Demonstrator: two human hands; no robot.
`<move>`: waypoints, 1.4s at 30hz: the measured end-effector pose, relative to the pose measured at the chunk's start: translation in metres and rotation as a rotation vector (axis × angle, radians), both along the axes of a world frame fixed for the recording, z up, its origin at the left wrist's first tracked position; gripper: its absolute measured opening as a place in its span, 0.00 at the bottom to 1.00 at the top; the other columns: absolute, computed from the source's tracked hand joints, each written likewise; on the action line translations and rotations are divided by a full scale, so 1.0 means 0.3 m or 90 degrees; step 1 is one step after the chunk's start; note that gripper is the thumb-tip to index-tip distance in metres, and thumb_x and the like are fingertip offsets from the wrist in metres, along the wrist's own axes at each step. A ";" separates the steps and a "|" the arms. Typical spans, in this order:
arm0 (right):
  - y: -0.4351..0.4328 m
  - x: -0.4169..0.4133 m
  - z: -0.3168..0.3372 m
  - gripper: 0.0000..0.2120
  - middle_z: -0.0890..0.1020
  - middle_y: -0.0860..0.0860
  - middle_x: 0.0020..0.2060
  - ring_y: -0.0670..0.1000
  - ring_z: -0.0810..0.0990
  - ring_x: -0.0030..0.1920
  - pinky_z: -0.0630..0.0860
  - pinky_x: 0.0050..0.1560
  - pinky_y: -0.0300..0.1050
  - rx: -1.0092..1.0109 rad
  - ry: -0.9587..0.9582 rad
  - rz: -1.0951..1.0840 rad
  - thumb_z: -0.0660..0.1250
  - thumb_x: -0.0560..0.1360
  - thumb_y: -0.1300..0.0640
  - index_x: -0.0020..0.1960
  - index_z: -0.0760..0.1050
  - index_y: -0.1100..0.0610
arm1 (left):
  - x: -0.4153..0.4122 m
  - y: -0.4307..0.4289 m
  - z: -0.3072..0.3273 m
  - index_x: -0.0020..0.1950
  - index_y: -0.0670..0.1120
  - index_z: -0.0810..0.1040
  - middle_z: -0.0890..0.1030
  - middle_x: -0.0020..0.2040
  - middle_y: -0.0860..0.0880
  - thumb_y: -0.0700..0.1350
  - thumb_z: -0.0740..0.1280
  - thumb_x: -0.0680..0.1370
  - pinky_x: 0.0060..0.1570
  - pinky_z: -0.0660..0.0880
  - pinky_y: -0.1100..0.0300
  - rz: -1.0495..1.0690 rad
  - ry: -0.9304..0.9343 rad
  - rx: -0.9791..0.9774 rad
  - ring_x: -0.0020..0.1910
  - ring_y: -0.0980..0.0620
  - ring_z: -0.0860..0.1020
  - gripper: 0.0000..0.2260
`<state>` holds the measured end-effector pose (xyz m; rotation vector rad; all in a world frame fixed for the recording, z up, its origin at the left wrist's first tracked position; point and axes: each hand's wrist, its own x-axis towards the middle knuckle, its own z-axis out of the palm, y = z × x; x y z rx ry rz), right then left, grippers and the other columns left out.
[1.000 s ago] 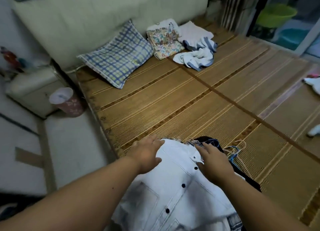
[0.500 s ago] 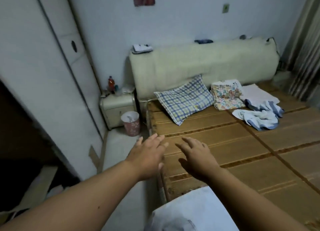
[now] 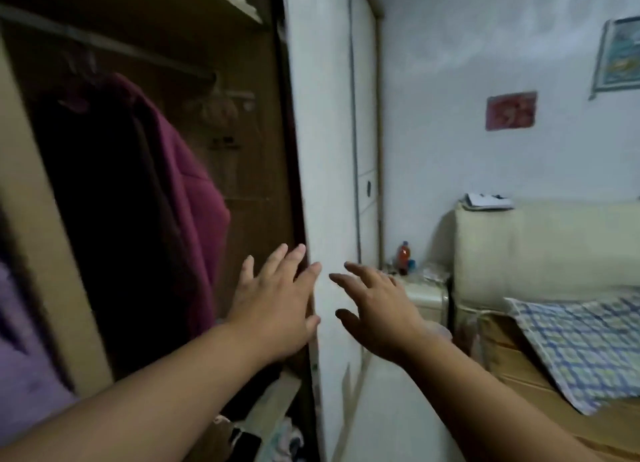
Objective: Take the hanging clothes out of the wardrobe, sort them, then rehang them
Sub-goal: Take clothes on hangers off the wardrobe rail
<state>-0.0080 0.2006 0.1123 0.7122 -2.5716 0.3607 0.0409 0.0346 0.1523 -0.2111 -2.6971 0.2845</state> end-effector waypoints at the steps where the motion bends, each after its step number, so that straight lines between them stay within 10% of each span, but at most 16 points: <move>1: -0.062 -0.012 0.036 0.28 0.59 0.49 0.75 0.53 0.59 0.74 0.59 0.72 0.53 -0.006 0.019 0.023 0.61 0.77 0.45 0.74 0.56 0.42 | 0.012 -0.055 0.040 0.77 0.57 0.47 0.43 0.78 0.51 0.62 0.60 0.75 0.72 0.45 0.39 0.035 0.025 -0.001 0.77 0.48 0.41 0.34; 15: -0.621 -0.215 0.542 0.26 0.67 0.48 0.69 0.51 0.65 0.69 0.64 0.69 0.55 -0.145 0.135 0.304 0.62 0.75 0.47 0.72 0.62 0.44 | 0.122 -0.444 0.622 0.75 0.59 0.54 0.51 0.78 0.50 0.62 0.59 0.75 0.72 0.43 0.41 0.265 0.303 -0.186 0.77 0.48 0.45 0.30; 23: -0.844 -0.415 0.767 0.28 0.68 0.51 0.68 0.52 0.68 0.67 0.67 0.67 0.47 -0.163 0.107 0.449 0.64 0.76 0.50 0.74 0.62 0.49 | 0.078 -0.475 0.881 0.65 0.57 0.73 0.75 0.66 0.52 0.63 0.57 0.72 0.68 0.53 0.38 0.399 0.389 -0.344 0.71 0.49 0.66 0.24; 29: -1.060 -0.540 0.938 0.15 0.75 0.55 0.60 0.56 0.74 0.60 0.69 0.61 0.45 -0.156 0.056 0.470 0.64 0.76 0.55 0.62 0.74 0.55 | 0.056 -0.500 0.907 0.48 0.55 0.83 0.83 0.46 0.54 0.62 0.54 0.69 0.63 0.55 0.42 0.443 0.406 -0.388 0.53 0.51 0.79 0.22; 42: -1.242 -0.632 1.078 0.13 0.80 0.57 0.51 0.58 0.79 0.52 0.77 0.54 0.52 -0.147 -0.001 0.343 0.57 0.78 0.57 0.56 0.76 0.60 | 0.040 -0.486 0.902 0.41 0.55 0.82 0.82 0.39 0.56 0.61 0.51 0.71 0.66 0.52 0.47 0.540 0.373 -0.399 0.47 0.54 0.80 0.21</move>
